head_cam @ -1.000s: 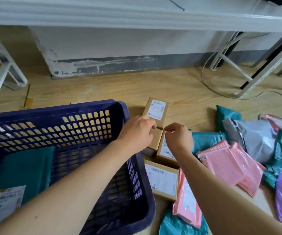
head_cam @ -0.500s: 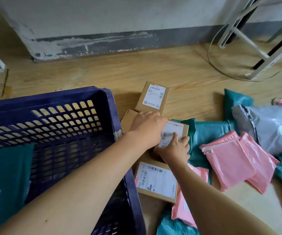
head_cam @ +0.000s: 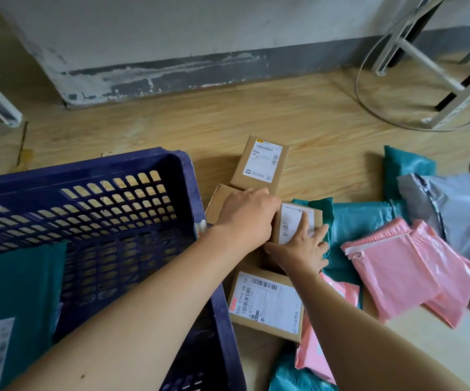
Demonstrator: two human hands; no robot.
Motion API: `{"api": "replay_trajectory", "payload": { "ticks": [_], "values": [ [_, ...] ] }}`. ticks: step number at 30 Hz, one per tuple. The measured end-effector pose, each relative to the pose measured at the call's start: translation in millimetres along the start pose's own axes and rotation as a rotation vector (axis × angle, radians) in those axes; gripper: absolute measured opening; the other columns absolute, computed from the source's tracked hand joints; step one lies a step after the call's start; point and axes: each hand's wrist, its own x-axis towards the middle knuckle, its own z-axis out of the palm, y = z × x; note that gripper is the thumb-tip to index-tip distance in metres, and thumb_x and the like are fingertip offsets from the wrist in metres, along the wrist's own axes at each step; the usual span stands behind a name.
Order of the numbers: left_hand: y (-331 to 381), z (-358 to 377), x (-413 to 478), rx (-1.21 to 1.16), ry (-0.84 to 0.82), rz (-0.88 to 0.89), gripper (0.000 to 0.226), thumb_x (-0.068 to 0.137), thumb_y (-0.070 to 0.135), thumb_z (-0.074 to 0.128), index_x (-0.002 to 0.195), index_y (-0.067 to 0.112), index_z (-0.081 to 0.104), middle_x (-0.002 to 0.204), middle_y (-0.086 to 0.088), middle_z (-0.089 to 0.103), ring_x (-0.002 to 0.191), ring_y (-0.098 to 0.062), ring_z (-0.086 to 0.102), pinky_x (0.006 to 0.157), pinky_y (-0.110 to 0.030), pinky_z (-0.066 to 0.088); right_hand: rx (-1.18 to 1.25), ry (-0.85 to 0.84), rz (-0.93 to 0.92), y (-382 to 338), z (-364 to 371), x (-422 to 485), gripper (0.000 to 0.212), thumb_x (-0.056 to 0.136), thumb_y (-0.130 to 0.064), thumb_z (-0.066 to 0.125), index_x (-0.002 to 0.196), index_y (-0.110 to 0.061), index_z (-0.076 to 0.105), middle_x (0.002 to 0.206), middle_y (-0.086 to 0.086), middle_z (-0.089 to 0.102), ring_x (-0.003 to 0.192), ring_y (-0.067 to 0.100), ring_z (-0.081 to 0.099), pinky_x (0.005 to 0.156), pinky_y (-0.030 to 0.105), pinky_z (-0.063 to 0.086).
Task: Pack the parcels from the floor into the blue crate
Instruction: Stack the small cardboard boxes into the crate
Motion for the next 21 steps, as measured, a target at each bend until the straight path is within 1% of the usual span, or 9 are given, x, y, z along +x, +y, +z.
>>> {"api": "replay_trajectory", "payload": {
  "ticks": [3, 6, 9, 13, 16, 18, 21],
  "values": [
    [5, -7, -5, -0.055, 0.065, 0.000, 0.031, 0.089, 0.012, 0.051, 0.117, 0.023, 0.058, 0.118, 0.000, 0.057, 0.109, -0.021, 0.054, 0.085, -0.033, 0.043, 0.026, 0.036, -0.030, 4, -15, -5, 0.107, 0.066, -0.048, 0.072, 0.147, -0.035, 0.002, 0.157, 0.012, -0.009, 0.140, 0.039, 0.014, 0.110, 0.053, 0.023],
    [10, -17, -13, -0.072, 0.109, 0.002, 0.028, 0.090, 0.012, 0.050, 0.114, 0.023, 0.059, 0.116, 0.000, 0.058, 0.106, -0.021, 0.056, 0.085, -0.034, 0.046, 0.003, 0.059, -0.065, 5, -31, -15, 0.105, 0.067, -0.050, 0.070, 0.147, -0.035, 0.003, 0.157, 0.012, -0.008, 0.140, 0.038, 0.015, 0.109, 0.052, 0.021],
    [14, -30, -24, -0.066, 0.130, 0.009, 0.027, 0.089, 0.012, 0.049, 0.112, 0.021, 0.060, 0.115, 0.000, 0.057, 0.106, -0.022, 0.056, 0.084, -0.034, 0.045, -0.014, 0.063, -0.101, 3, -48, -26, 0.103, 0.068, -0.052, 0.069, 0.147, -0.035, 0.006, 0.157, 0.011, -0.006, 0.140, 0.037, 0.016, 0.109, 0.050, 0.023],
    [18, -53, -43, -0.049, 0.144, 0.007, 0.029, 0.091, 0.013, 0.048, 0.117, 0.020, 0.057, 0.121, -0.001, 0.056, 0.111, -0.022, 0.053, 0.085, -0.035, 0.043, -0.039, 0.089, -0.163, -2, -75, -46, 0.102, 0.064, -0.053, 0.071, 0.146, -0.037, 0.012, 0.157, 0.011, -0.002, 0.137, 0.037, 0.022, 0.107, 0.049, 0.026],
    [18, -72, -59, -0.032, 0.142, -0.028, 0.030, 0.092, 0.013, 0.047, 0.121, 0.019, 0.055, 0.125, 0.000, 0.052, 0.112, -0.022, 0.051, 0.075, -0.029, 0.037, -0.069, 0.122, -0.208, -9, -104, -61, 0.100, 0.063, -0.054, 0.071, 0.145, -0.039, 0.016, 0.157, 0.010, 0.001, 0.135, 0.036, 0.026, 0.104, 0.047, 0.028],
    [17, -85, -69, -0.037, 0.146, -0.060, 0.033, 0.092, 0.014, 0.046, 0.124, 0.021, 0.052, 0.126, 0.001, 0.050, 0.109, -0.023, 0.052, 0.070, -0.027, 0.034, -0.064, 0.137, -0.220, -17, -125, -71, 0.098, 0.063, -0.054, 0.071, 0.144, -0.039, 0.019, 0.157, 0.009, 0.004, 0.135, 0.036, 0.026, 0.103, 0.047, 0.029],
    [15, -100, -87, -0.029, 0.129, -0.102, 0.036, 0.091, 0.017, 0.049, 0.127, 0.023, 0.049, 0.126, 0.000, 0.048, 0.105, -0.023, 0.055, 0.069, -0.030, 0.041, -0.052, 0.150, -0.244, -31, -148, -97, 0.096, 0.064, -0.055, 0.071, 0.143, -0.037, 0.020, 0.156, 0.010, 0.006, 0.135, 0.036, 0.025, 0.104, 0.048, 0.028]
  ]
}}
